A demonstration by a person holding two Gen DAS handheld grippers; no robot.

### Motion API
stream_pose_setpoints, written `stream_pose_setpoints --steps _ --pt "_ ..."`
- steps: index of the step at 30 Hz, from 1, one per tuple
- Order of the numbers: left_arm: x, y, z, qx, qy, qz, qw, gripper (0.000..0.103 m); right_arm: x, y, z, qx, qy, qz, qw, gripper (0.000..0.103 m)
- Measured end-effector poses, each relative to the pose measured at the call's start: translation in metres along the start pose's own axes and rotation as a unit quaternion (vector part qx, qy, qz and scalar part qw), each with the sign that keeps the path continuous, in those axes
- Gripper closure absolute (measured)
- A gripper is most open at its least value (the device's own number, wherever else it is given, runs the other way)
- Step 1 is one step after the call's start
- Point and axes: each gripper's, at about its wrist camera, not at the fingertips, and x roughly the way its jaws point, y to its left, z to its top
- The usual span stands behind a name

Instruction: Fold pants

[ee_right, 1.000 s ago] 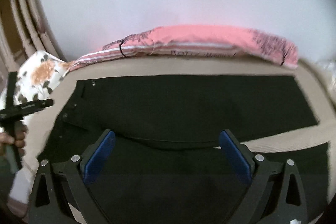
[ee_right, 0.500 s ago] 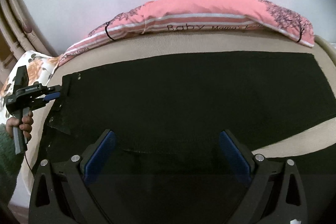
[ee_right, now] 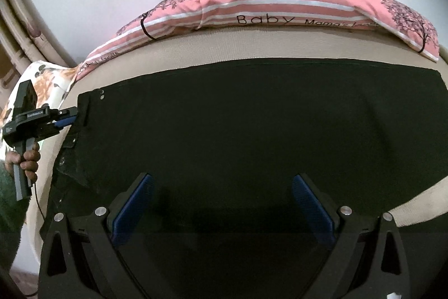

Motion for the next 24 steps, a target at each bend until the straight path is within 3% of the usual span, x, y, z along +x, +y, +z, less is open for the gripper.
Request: stream_pose_setpoints --steps 4,10,16,21,24 --pt "0.002 -0.007 0.006 -0.001 0.002 -0.029 0.9996 0.072 0.005 0.005 0.005 -0.009 0.002 0.003 1.000 0.004" --pt "0.013 -0.005 0.016 0.004 0.016 -0.038 0.9991 0.072 0.011 0.009 0.011 -0.019 0.000 0.005 1.000 0.004" --pt "0.027 -0.003 0.044 0.006 0.026 -0.068 0.9973 0.072 0.021 0.012 0.011 -0.019 0.006 0.010 1.000 0.004" --pt "0.049 -0.012 0.051 0.033 0.051 -0.049 0.9970 0.072 0.029 0.009 0.019 -0.035 0.010 0.017 0.999 0.004" --pt "0.049 -0.006 0.050 0.013 0.042 -0.067 0.9968 0.072 0.034 0.005 0.033 -0.045 0.014 0.028 0.999 0.004"
